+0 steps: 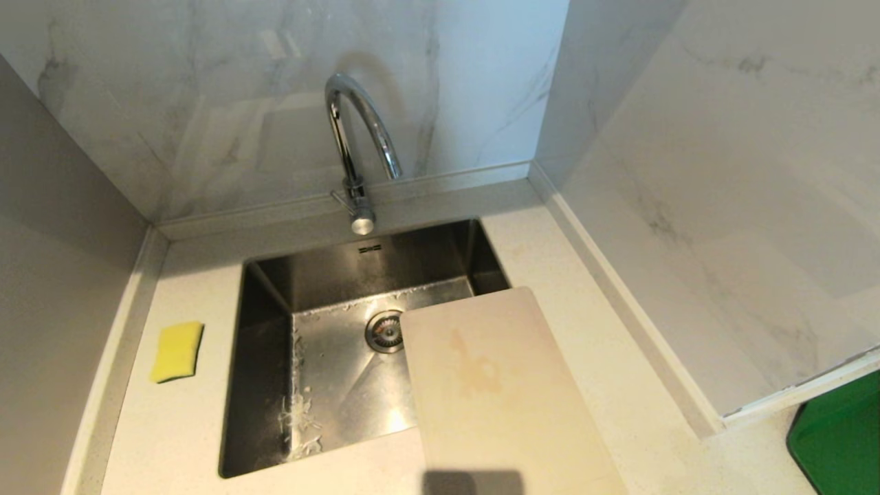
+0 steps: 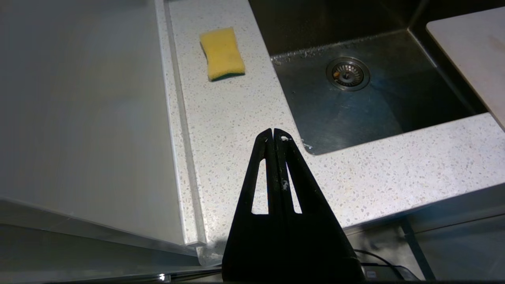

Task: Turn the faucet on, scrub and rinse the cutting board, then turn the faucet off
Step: Turn on the tap

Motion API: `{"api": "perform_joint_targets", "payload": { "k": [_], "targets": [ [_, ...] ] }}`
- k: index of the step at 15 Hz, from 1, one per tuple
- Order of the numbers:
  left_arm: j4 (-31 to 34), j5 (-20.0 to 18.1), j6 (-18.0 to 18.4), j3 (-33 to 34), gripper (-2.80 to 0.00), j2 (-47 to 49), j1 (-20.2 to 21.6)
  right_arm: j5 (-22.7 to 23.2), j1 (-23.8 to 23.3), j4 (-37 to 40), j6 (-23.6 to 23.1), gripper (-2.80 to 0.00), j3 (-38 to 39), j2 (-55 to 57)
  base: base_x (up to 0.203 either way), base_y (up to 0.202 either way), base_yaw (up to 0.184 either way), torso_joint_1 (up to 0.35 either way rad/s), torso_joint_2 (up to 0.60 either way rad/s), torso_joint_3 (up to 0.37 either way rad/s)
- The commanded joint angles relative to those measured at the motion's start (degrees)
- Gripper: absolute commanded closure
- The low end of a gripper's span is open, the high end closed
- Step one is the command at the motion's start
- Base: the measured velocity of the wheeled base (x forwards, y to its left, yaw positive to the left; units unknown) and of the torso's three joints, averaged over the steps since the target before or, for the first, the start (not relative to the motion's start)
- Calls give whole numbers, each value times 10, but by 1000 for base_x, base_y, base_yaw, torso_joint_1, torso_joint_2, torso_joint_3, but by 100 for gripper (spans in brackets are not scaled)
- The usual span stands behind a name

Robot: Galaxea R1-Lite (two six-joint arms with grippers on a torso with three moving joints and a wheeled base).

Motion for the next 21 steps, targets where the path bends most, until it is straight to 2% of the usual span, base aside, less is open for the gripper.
{"api": "perform_joint_targets", "payload": {
  "k": [1, 5, 8, 11, 15, 18, 21],
  "targets": [
    [0, 1, -2, 0, 0, -1, 0, 0, 0, 0, 0, 0, 0, -1, 0, 0, 0, 0, 0, 0],
    [14, 0, -3, -12, 0, 43, 0, 0, 0, 0, 0, 0, 0, -1, 0, 0, 0, 0, 0, 0],
    [24, -9, -1, -80, 0, 155, 0, 0, 0, 0, 0, 0, 0, -1, 0, 0, 0, 0, 0, 0],
    [28, -65, 13, -163, 0, 290, -1, -1, 0, 0, 0, 0, 0, -1, 0, 0, 0, 0, 0, 0],
    [26, -135, 74, -244, 0, 447, -1, 0, 0, 0, 0, 0, 1, -1, 0, 0, 0, 0, 0, 0],
    [25, -151, 87, -313, 0, 561, -27, 0, 0, 0, 0, 0, 0, -1, 0, 0, 0, 0, 0, 0],
    [24, -155, 87, -384, 0, 682, -76, 0, 0, 0, 0, 0, 1, -1, 0, 0, 0, 0, 0, 0]
  ]
}}
